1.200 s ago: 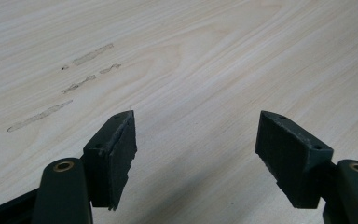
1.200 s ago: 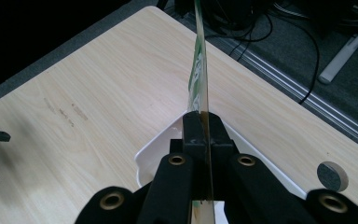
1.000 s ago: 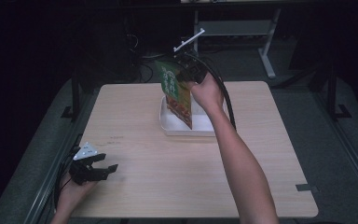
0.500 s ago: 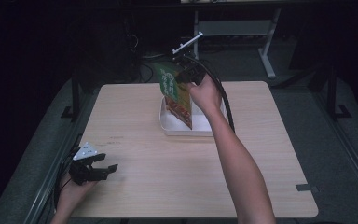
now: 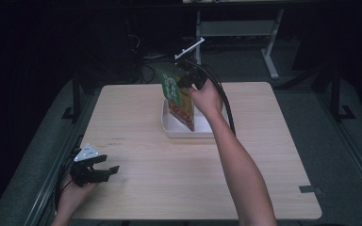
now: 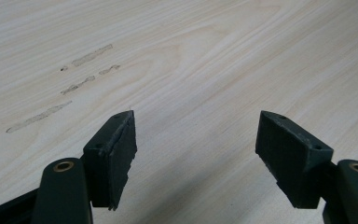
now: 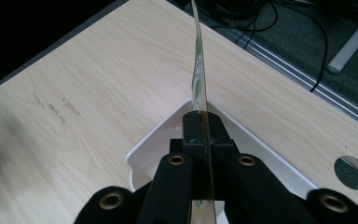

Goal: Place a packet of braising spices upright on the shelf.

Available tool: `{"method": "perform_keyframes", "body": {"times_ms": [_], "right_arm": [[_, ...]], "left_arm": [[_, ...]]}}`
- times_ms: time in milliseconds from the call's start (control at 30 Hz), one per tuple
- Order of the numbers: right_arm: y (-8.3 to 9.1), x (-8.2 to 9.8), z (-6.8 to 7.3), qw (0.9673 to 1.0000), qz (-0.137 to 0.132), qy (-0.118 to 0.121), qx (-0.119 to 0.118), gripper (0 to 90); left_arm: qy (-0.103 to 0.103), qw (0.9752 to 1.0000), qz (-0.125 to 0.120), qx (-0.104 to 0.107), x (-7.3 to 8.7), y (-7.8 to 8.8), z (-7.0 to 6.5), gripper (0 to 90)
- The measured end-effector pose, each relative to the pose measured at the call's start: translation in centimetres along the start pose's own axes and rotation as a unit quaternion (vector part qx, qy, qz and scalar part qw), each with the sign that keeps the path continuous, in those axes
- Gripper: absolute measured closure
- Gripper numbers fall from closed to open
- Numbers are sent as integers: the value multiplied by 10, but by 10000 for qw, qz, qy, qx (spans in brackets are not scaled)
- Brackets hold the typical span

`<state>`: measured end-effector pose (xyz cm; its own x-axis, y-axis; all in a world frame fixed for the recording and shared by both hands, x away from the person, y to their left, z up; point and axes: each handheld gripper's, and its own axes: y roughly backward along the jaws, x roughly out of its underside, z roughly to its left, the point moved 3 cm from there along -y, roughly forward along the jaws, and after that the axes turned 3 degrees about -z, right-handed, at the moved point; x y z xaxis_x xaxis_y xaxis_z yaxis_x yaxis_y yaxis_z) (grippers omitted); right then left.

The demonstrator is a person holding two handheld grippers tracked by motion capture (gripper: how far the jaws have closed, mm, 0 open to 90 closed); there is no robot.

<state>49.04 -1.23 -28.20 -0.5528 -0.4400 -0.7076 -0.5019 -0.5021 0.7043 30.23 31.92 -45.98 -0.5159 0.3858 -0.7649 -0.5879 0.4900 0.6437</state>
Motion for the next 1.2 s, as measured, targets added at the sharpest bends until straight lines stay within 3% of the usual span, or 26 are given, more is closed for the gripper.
{"method": "perform_keyframes", "body": {"times_ms": [500, 1200], "right_arm": [[4, 10, -8, 9997, 2, -200, -129, 861], [12, 25, -15, 9997, 120, -185, -134, 894]], "left_arm": [[-10, 10000, 8, 1, 0, -1, 0, 288], [-25, 10000, 15, -3, 0, -1, -1, 287]]}}
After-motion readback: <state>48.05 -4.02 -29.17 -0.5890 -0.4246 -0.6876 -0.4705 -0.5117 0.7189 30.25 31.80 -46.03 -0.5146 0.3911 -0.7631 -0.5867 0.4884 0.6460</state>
